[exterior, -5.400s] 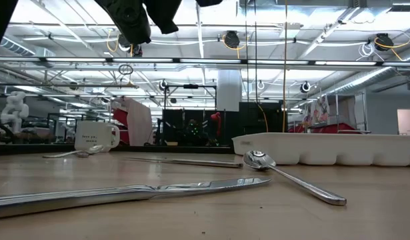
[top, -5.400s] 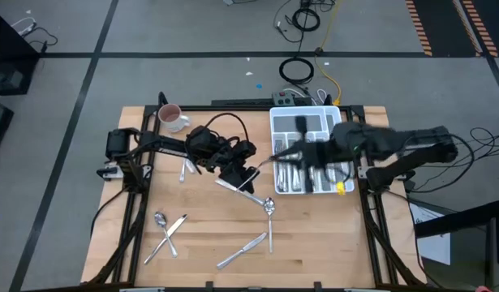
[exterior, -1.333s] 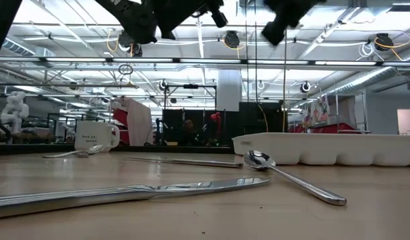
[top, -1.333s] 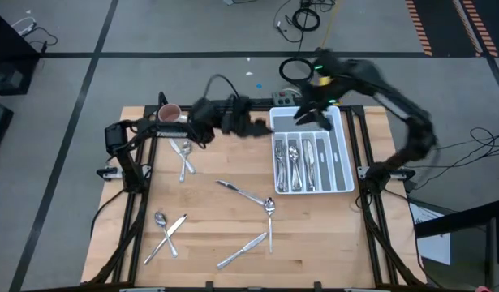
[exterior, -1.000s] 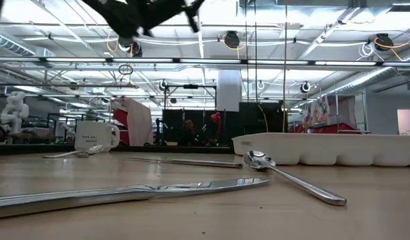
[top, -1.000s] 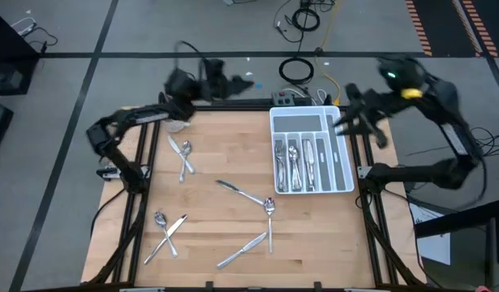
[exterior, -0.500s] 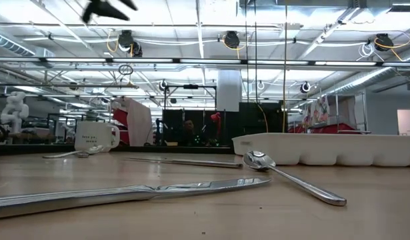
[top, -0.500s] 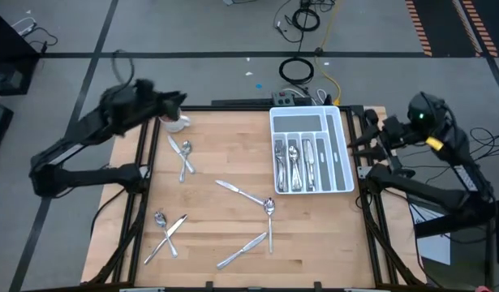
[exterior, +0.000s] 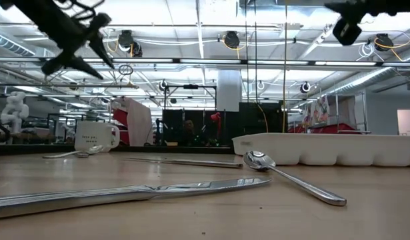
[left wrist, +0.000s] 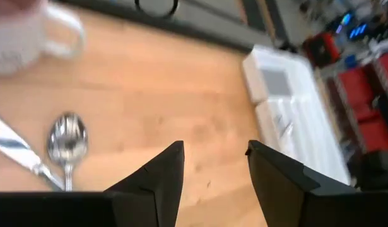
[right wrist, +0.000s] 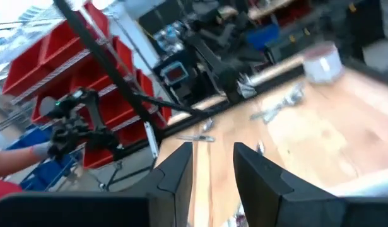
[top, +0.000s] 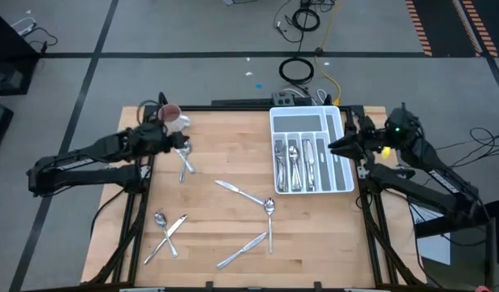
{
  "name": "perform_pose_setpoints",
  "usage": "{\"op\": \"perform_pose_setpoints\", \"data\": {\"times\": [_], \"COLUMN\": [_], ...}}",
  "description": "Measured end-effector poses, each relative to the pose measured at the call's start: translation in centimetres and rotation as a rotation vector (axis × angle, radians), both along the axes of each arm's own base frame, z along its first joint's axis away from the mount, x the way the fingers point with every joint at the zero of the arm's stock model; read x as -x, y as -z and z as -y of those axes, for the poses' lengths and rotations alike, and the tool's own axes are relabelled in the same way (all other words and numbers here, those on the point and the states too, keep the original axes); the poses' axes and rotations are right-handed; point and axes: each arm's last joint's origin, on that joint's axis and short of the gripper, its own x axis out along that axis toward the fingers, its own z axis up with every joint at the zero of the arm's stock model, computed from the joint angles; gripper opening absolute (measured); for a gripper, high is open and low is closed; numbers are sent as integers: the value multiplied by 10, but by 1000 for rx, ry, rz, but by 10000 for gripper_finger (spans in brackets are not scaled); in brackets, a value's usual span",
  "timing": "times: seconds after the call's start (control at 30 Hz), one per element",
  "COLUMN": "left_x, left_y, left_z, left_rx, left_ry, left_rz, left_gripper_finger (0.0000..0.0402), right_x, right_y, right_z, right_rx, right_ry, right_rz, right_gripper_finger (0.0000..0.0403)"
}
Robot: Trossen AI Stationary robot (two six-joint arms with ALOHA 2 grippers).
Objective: Sort silverware
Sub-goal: Put the silver spoon into the silverware tray
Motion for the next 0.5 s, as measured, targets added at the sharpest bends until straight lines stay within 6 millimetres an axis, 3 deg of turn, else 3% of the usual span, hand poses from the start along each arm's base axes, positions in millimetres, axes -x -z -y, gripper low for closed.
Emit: {"op": "perform_pose_setpoints", "data": {"times": [0.17,0.5], "left_x": [-10,-23], "left_y": [24,55], "left_z": [0,-3], "left_rx": [61,152], "left_ry": [23,39], "left_rz": [-71,-277], "left_gripper_finger": [180,180], "right_x": [-10,-18], "right_y": [16,22], "right_z": [1,0], "right_rx": [-75,-28], "right_ry": [-34,-24], "right_rz": [-68,-90], "right_gripper_finger": [105,105]}}
